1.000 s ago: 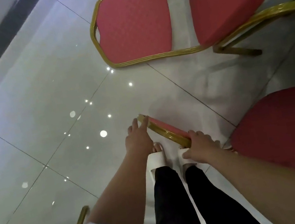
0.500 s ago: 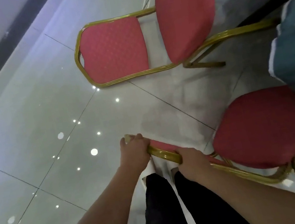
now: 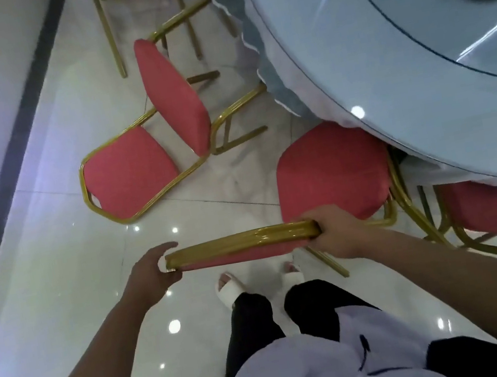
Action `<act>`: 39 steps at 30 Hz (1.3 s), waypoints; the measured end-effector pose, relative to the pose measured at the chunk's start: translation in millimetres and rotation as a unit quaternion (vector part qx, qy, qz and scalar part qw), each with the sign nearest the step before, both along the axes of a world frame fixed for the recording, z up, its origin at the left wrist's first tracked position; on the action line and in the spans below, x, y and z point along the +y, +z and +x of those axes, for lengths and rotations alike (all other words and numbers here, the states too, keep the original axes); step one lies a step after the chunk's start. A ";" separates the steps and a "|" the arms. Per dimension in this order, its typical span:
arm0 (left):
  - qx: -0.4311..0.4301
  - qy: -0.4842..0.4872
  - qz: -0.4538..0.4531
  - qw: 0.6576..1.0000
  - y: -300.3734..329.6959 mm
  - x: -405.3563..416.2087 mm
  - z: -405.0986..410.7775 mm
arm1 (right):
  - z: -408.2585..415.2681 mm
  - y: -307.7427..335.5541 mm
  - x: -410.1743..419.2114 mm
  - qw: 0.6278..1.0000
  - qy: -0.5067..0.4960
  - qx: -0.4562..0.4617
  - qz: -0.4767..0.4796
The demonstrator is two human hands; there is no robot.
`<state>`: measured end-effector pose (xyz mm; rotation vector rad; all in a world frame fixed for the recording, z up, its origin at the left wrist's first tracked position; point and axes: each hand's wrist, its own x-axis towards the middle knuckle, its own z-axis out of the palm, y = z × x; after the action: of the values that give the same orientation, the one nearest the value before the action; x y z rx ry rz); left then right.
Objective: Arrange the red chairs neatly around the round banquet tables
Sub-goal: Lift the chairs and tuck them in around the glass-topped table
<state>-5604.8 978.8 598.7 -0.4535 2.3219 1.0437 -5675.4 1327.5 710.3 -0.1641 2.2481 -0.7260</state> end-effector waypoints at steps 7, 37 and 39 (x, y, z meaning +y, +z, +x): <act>0.054 -0.071 -0.067 0.994 63.3 43.0 -6.3 | 36.7 37.8 69.3 0.997 -0.035 0.029 -0.066; 0.229 -0.256 -0.105 0.933 151.1 269.2 -33.3 | 145.1 44.2 243.1 0.974 -0.143 0.155 -0.079; 0.220 -0.251 -0.063 0.941 153.9 255.8 -34.7 | 129.4 60.1 222.7 0.974 -0.135 0.154 -0.093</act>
<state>-5639.5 1234.6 752.6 0.3613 2.6903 0.7998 -5546.0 1550.2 770.4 -0.0639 2.5246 -1.1253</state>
